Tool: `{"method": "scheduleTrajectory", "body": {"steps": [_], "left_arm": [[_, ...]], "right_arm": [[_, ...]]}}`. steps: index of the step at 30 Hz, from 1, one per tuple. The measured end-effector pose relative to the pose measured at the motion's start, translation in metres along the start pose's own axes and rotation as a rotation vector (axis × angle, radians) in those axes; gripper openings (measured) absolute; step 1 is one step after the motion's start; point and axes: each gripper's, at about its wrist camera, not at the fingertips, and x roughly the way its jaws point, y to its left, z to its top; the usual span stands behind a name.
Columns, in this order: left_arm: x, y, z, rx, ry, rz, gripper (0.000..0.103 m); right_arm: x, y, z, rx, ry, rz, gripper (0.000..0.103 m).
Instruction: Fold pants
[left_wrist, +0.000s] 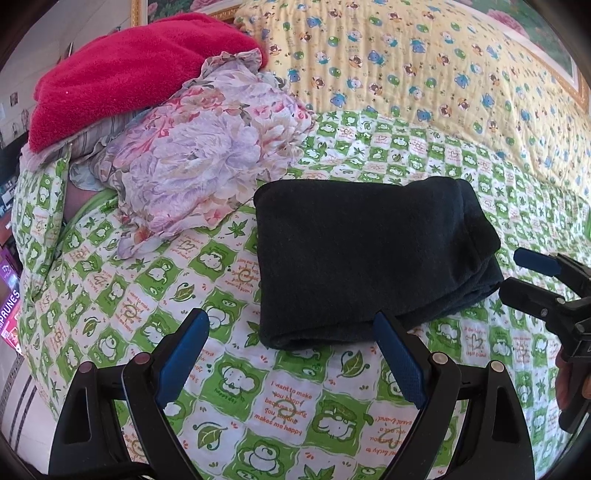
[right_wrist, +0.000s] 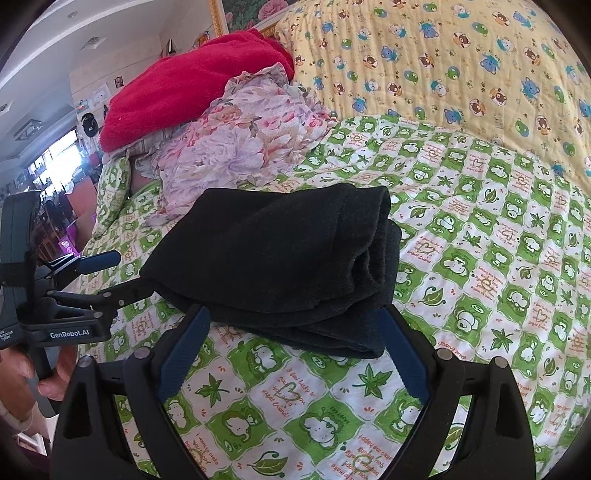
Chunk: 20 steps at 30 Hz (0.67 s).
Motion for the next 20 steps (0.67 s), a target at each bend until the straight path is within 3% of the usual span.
{"method": "scheduleTrajectory", "body": {"steps": [20], "left_arm": [[-0.002, -0.024, 0.022, 0.027, 0.001, -0.004, 0.095]], "right_arm": [[0.009, -0.010, 0.008, 0.097, -0.024, 0.003, 0.092]]}}
